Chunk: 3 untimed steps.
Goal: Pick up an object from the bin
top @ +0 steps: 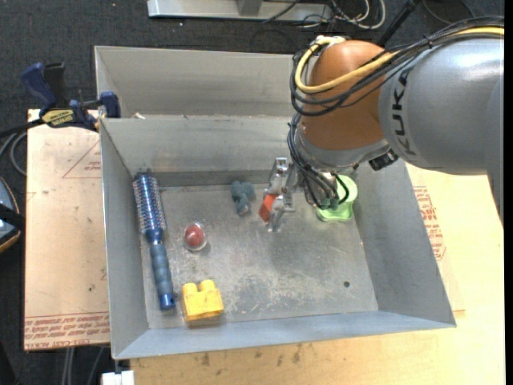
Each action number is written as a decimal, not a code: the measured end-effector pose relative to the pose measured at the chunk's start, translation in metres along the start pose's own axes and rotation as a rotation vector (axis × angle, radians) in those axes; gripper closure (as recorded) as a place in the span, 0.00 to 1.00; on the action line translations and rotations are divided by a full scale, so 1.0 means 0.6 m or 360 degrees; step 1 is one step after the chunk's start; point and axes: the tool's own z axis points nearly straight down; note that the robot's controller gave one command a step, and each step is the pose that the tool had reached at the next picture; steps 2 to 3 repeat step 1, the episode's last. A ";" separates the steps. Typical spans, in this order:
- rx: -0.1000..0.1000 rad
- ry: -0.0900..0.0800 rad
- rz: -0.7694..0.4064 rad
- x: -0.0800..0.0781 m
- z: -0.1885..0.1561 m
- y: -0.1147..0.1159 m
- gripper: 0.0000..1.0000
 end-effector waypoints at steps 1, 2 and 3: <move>0.0000 0.0004 -0.0398 -0.044 -0.085 -0.024 1.00; 0.0000 0.0004 -0.0398 -0.044 -0.085 -0.024 1.00; 0.0000 0.0004 -0.0398 -0.044 -0.085 -0.024 1.00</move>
Offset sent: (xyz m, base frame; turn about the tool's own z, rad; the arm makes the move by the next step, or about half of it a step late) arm 0.0239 -0.0142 0.0496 -0.2527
